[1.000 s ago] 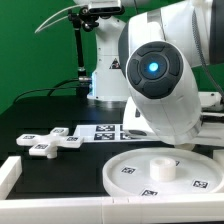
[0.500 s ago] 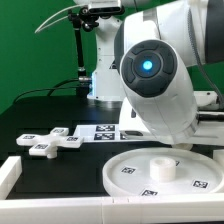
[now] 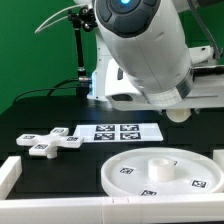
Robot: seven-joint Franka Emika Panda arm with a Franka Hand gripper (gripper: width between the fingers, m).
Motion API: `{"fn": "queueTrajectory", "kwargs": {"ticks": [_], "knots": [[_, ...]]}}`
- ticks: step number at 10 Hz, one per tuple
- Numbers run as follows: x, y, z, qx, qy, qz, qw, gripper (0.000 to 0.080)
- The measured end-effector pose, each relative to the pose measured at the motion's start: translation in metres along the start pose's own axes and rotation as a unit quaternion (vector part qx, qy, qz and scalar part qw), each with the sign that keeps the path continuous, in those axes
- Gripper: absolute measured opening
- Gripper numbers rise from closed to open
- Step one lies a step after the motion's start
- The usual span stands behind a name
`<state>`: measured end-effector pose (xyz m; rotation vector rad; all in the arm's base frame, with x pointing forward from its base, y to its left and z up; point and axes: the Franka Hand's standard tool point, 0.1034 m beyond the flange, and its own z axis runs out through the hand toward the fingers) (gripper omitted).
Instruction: Assemble round table
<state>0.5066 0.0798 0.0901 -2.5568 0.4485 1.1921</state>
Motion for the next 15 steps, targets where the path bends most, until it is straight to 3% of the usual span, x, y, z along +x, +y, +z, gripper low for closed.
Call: {"fn": "queueTrajectory", "kwargs": {"ticks": [3,4,5,6,8,12,13,14,15], "knots": [[0.01,-0.004,-0.002,0.005,0.043,0.0,0.999,0.0409],[0.016,-0.008,-0.007,0.01,0.093,-0.002,0.996,0.0409],[0.012,-0.006,-0.013,0.009,0.113,-0.028,0.993,0.0409],[0.017,-0.01,-0.028,0.012,0.15,-0.04,0.988,0.0409],[0.021,-0.021,-0.055,0.021,0.223,-0.045,0.974,0.0409],[0.03,-0.025,-0.058,0.026,0.382,-0.051,0.922,0.0409],[0.034,-0.018,-0.059,0.014,0.409,-0.077,0.909,0.0409],[0.035,-0.014,-0.072,-0.001,0.454,-0.092,0.886,0.0409],[0.028,-0.016,-0.083,-0.004,0.478,-0.097,0.873,0.0409]]}}
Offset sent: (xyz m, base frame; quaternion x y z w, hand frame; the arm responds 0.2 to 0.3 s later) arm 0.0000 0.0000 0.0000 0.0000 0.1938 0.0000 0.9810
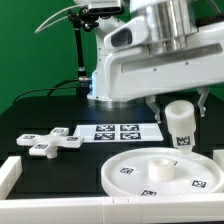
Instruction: Assemble round table
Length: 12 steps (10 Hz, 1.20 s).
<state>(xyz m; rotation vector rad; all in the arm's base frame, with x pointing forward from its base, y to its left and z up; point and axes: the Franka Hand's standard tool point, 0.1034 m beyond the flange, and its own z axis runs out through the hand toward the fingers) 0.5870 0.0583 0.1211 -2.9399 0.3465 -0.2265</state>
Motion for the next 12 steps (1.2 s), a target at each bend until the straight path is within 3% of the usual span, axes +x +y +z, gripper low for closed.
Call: {"fn": "queueTrajectory", "kwargs": {"ticks": [1,2,4,8,9,12], "knots": [[0.008,-0.003,-0.007,0.003,0.042,0.005,0.999,0.0409],[0.005,-0.001,-0.003,0.001,0.059,0.001,0.998,0.0409],[0.003,0.0,-0.002,0.0,0.052,-0.001,0.999,0.0409],[0.012,0.018,-0.014,-0.028,0.076,-0.126,0.989,0.0409],[0.01,0.027,-0.012,-0.028,0.091,-0.113,0.989,0.0409],[0.009,0.025,-0.01,-0.031,0.086,-0.133,0.987,0.0409]]}}
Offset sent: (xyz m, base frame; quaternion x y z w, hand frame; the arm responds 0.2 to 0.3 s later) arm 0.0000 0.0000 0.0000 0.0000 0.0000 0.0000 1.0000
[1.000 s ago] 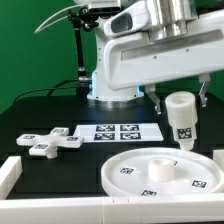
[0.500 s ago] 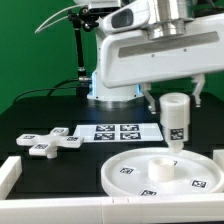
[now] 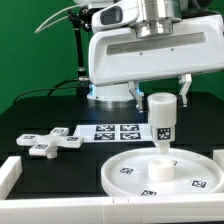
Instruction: Assemble round table
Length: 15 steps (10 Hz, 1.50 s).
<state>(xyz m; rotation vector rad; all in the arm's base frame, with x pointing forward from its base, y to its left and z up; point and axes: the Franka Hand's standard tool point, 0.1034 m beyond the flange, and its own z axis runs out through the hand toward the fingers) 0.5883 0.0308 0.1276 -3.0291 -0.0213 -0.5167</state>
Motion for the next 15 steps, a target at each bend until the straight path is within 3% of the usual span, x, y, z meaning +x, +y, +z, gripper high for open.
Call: {"fn": "queueTrajectory", "kwargs": {"ticks": [2,15], "knots": [[-0.005,-0.004,0.004,-0.01,0.017,-0.071,0.997,0.0409],[-0.025,-0.007,0.018,-0.011,0.013,-0.082,0.997,0.0409]]}}
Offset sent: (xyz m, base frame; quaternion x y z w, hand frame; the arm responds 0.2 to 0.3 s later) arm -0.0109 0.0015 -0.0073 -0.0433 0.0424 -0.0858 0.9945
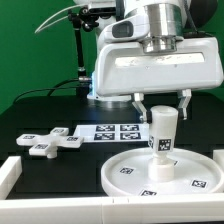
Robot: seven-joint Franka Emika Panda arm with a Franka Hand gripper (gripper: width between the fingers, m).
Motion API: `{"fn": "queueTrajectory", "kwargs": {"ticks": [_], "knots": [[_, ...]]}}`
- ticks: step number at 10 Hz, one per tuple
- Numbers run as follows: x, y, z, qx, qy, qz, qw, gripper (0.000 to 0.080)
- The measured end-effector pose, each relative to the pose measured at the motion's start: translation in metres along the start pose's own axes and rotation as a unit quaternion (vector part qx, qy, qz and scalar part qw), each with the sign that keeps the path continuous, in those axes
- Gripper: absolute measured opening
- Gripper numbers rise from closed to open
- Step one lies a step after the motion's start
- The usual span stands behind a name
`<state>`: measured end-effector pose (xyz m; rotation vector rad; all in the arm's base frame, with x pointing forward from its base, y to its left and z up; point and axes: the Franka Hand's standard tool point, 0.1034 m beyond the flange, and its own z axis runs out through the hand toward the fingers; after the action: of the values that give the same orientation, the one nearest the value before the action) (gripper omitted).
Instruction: Assemble round table
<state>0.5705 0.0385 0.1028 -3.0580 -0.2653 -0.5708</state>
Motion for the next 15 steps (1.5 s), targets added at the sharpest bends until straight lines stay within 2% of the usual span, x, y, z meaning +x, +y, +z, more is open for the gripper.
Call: {"fn": "queueTrajectory", "kwargs": {"ticks": [6,8,15], "knots": [[-0.006,0.001,0.007,0.001,-0.008,0.001,1.0,0.0409],[-0.01,0.008,0.01,-0.001,-0.011,0.012,1.0,0.0409],[-0.01,0.012,0.01,-0.002,-0.005,0.035,0.999,0.0409]]}}
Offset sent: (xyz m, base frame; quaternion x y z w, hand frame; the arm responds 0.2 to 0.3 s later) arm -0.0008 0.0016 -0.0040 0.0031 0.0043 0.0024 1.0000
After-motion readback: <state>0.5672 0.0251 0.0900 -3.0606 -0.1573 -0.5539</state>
